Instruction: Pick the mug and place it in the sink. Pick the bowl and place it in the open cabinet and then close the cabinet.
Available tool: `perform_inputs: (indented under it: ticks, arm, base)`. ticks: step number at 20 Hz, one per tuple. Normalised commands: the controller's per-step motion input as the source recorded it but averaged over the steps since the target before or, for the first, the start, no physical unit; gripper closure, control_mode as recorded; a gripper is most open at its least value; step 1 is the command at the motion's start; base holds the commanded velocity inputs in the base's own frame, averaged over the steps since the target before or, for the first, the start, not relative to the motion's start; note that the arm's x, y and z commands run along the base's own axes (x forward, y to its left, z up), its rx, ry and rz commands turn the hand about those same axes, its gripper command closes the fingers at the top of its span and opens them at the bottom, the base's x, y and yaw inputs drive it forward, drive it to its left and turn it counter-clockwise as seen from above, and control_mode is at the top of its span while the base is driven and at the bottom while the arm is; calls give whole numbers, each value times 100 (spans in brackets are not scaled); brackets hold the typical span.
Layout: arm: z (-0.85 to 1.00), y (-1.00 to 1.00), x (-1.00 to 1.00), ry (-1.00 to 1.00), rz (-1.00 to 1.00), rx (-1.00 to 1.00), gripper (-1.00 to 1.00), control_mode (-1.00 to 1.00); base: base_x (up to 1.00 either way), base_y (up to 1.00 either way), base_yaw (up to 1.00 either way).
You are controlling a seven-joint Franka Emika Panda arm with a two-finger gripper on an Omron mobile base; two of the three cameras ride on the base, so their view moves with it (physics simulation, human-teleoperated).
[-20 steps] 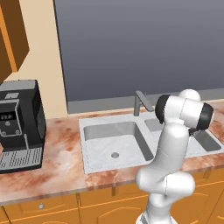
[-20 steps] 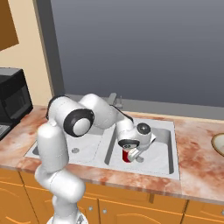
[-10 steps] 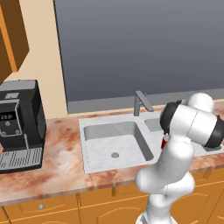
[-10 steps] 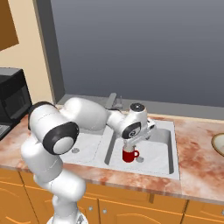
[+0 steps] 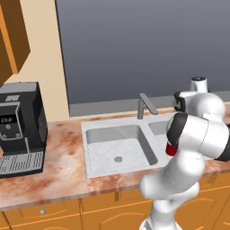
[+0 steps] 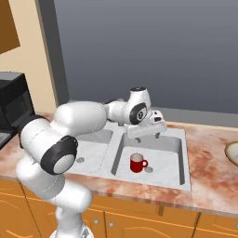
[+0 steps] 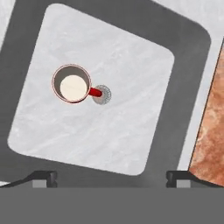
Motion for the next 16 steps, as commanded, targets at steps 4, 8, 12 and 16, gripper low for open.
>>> perform_inputs:
  ticks: [4,8,12,16]
  arm:
    - [18,0,-36,-14,-29,0,-100,-100]
    - [22,0,-71,-37,-27,0,-100,-100]
    - [27,0,-40,-28,-29,-1,-100,-100]
    - [25,1,-8,-6,-22,0,-100,-100]
  base:
    - [0,0,0]
    - [0,0,0]
    - [0,0,0]
    - [0,0,0]
